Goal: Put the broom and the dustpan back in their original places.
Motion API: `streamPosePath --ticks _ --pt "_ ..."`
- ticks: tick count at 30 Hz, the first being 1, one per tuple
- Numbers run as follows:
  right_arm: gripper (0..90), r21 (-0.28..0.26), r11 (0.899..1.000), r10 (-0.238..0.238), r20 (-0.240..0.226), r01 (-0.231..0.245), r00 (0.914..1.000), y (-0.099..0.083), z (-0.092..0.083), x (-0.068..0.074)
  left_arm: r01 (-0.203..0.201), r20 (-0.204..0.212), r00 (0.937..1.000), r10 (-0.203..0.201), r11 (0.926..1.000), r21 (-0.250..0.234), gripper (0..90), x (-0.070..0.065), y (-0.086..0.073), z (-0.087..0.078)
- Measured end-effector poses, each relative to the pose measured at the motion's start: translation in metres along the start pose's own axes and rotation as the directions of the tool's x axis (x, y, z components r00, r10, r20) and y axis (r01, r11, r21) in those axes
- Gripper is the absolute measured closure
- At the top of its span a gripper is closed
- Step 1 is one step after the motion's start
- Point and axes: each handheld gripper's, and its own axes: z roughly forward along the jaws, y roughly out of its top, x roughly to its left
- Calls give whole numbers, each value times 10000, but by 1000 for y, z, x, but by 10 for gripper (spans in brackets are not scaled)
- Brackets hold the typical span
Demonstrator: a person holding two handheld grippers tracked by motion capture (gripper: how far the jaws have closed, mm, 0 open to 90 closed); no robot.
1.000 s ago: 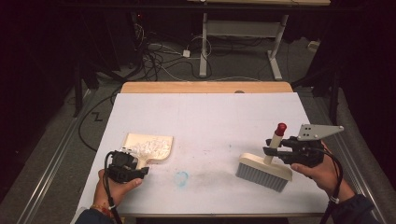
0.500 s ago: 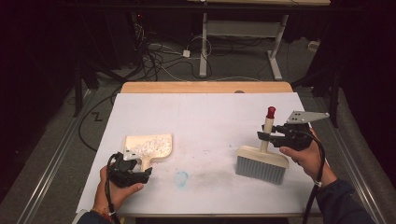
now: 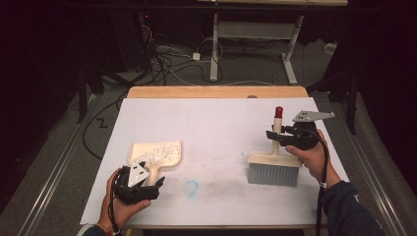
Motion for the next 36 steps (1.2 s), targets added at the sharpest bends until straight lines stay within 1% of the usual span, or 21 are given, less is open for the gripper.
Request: streamPosePath --ticks 3,4,6,9,13,16,19,22,23,25,26,27,29,31,34,36 --pt "594 71 10000 31 131 -32 9999 1 6 -1 -89 -20 10000 88 9998 -154 192 -2 0 0" --pt "592 76 10000 -22 235 20 9997 1 8 -2 -111 18 9999 111 9998 -140 192 -2 0 0" --pt "589 94 9999 -44 354 41 9994 2 12 -2 -250 -73 9997 250 9997 -70 192 -4 0 2" --pt "583 199 9998 -45 541 35 9985 3 17 -2 -400 -101 9991 400 9992 -40 192 -6 1 3" --pt "575 364 9991 -229 884 197 9958 4 24 -1 -503 -62 9987 503 9987 -14 192 -8 1 5" --pt "572 398 9991 -167 1033 126 9945 5 29 -1 -693 -43 9976 694 9975 120 192 -9 2 6" --pt "564 499 9987 -148 1207 88 9926 4 34 -3 -713 6 9975 713 9974 90 192 -10 2 6" --pt "555 576 9983 -187 1546 98 9878 3 38 -5 -716 28 9974 716 9974 71 192 -10 2 6" --pt "551 543 9985 -77 1589 -9 9873 3 39 -6 -706 20 9975 706 9975 56 192 -10 2 6" --pt "499 450 9990 -45 1873 -40 9823 2 40 -7 -714 53 9974 713 9974 45 192 -10 2 6" --pt "492 444 9990 -46 2012 -44 9795 3 40 -8 -727 56 9973 727 9973 41 192 -10 2 7" --pt "506 389 9992 -11 2077 -71 9782 3 40 -9 -738 63 9973 737 9973 50 192 -10 2 7" --pt "512 89 9998 156 1887 -176 9819 3 38 -11 -753 90 9971 752 9971 57 192 -11 3 8" --pt "510 118 9999 74 2005 -100 9797 3 37 -10 -820 116 9966 818 9966 122 192 -11 3 9" --pt "506 28 9999 129 1994 -138 9798 3 36 -9 -894 136 9959 892 9959 156 192 -13 3 10" --pt "500 -2 10000 60 2032 -61 9791 4 36 -9 -918 160 9957 916 9956 168 192 -14 3 10"
